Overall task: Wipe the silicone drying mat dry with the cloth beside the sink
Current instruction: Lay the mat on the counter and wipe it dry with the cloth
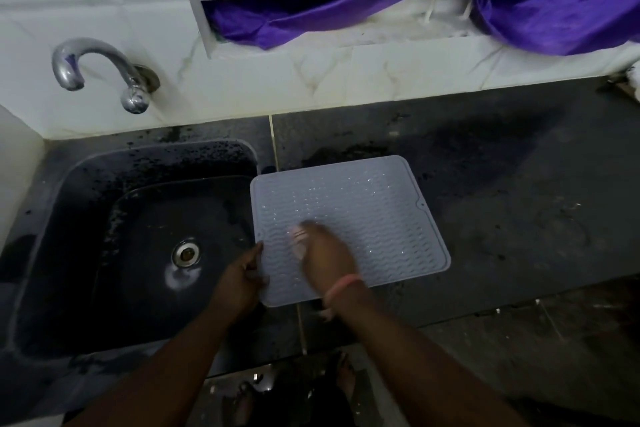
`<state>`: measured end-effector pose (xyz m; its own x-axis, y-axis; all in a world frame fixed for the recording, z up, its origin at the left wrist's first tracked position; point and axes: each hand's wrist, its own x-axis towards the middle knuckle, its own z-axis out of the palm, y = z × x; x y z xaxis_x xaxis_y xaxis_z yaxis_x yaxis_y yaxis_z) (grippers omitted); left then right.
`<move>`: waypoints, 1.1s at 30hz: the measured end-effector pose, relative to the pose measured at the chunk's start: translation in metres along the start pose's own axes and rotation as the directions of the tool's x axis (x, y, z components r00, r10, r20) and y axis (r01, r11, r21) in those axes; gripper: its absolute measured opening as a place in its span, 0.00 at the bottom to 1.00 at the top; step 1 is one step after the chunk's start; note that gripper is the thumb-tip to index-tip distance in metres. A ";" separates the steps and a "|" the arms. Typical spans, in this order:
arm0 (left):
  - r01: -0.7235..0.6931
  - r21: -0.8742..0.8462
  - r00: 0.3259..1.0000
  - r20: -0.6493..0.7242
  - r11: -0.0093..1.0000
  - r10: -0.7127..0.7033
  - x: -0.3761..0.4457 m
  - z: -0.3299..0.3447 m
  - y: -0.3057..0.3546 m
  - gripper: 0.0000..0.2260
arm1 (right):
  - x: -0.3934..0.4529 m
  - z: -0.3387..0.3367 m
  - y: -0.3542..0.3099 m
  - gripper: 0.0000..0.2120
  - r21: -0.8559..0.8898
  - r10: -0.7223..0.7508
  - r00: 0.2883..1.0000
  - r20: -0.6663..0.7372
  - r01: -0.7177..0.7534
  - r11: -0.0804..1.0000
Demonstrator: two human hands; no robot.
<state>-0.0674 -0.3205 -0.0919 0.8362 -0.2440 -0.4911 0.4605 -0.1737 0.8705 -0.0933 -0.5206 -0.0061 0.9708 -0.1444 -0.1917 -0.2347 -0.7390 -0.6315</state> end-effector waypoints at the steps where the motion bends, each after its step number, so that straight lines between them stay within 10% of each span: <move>1: 0.003 -0.004 1.000 0.010 1.000 -0.003 0.007 -0.005 -0.007 0.34 | 0.006 -0.022 0.023 0.20 0.072 0.098 0.994 -0.058 -0.093 0.993; 3: -0.030 0.007 0.999 0.035 1.000 0.030 0.021 -0.013 -0.030 0.35 | 0.012 -0.064 0.075 0.22 0.153 0.279 0.937 -0.208 -0.251 0.956; 8: -0.086 0.067 0.996 0.031 0.994 0.084 -0.006 0.001 0.000 0.33 | -0.002 -0.070 0.110 0.09 -0.282 0.293 0.858 -0.423 -0.432 0.857; 12: -0.022 0.165 0.999 -0.025 0.986 0.026 -0.007 0.001 0.005 0.29 | -0.016 0.019 0.026 0.14 -0.458 0.167 0.959 -0.229 -0.258 0.851; 17: -0.016 0.072 0.997 -0.076 0.997 0.022 -0.008 0.003 0.014 0.16 | -0.022 0.047 -0.052 0.09 -0.143 -0.036 0.992 0.121 0.053 0.988; 20: -0.015 0.094 0.999 -0.026 0.996 0.018 -0.011 0.000 0.012 0.33 | -0.019 -0.024 -0.008 0.04 0.059 0.074 0.992 -0.100 -0.068 0.996; 23: 0.065 -0.029 0.997 -0.035 0.997 -0.066 -0.010 0.003 0.015 0.33 | -0.008 -0.087 0.063 0.05 -0.018 0.232 0.896 -0.379 -0.257 0.966; 28: 0.136 -0.094 0.990 -0.014 0.986 -0.138 -0.015 0.001 0.022 0.34 | -0.007 -0.050 0.076 0.13 -0.273 0.334 0.829 -0.450 -0.483 0.832; 33: 0.108 -0.120 0.993 -0.027 0.987 -0.112 -0.012 -0.003 0.014 0.30 | -0.019 0.083 -0.025 0.13 -0.482 0.163 0.986 0.035 -0.126 0.867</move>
<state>-0.0698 -0.3175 -0.0738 0.7873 -0.1969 -0.5842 0.5804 -0.0828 0.8101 -0.1104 -0.4445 -0.0486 0.9172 -0.2402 -0.3179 -0.3020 -0.9395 -0.1615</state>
